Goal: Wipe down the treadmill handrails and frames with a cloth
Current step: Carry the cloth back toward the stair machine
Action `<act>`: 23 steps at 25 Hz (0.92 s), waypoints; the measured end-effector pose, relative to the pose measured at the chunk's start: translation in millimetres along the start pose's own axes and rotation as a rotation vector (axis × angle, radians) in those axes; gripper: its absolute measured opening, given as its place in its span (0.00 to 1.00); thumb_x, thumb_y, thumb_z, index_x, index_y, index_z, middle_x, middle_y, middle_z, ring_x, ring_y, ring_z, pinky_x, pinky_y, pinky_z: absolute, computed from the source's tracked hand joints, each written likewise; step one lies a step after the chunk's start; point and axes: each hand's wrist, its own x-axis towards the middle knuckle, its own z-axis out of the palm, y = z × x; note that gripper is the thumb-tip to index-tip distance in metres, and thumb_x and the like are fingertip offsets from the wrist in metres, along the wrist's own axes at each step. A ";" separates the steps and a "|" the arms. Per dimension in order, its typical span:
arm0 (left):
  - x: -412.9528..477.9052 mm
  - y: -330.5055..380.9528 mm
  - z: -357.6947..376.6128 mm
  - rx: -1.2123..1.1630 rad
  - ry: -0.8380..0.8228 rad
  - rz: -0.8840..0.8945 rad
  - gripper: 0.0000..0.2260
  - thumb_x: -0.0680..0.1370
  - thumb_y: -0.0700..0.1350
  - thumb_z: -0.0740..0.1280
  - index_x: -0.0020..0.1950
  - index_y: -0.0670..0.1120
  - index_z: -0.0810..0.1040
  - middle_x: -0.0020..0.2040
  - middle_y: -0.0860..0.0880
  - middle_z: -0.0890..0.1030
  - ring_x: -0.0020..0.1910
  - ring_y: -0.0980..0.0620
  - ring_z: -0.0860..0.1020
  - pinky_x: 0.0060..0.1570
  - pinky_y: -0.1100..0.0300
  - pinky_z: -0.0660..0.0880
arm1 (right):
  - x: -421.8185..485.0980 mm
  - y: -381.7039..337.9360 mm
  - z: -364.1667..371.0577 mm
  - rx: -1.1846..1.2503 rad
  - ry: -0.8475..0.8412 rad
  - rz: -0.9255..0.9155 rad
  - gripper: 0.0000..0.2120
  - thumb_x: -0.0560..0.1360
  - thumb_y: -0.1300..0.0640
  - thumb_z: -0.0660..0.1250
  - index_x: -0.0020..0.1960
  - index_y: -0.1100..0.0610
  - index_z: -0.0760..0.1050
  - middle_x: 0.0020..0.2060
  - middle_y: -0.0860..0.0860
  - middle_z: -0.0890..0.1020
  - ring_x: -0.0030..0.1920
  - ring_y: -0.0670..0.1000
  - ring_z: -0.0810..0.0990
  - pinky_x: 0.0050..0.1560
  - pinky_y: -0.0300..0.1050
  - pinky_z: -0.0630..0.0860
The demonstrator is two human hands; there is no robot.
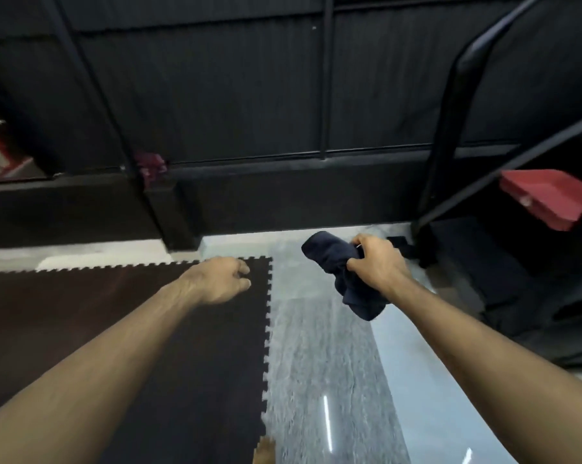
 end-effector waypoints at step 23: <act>625.4 474.3 -67.0 0.178 -0.285 0.838 0.17 0.77 0.56 0.64 0.66 0.57 0.75 0.60 0.57 0.81 0.57 0.54 0.79 0.59 0.54 0.74 | 386.4 313.6 -216.4 -0.052 0.513 0.773 0.12 0.72 0.55 0.67 0.55 0.53 0.77 0.50 0.55 0.83 0.49 0.60 0.81 0.42 0.47 0.73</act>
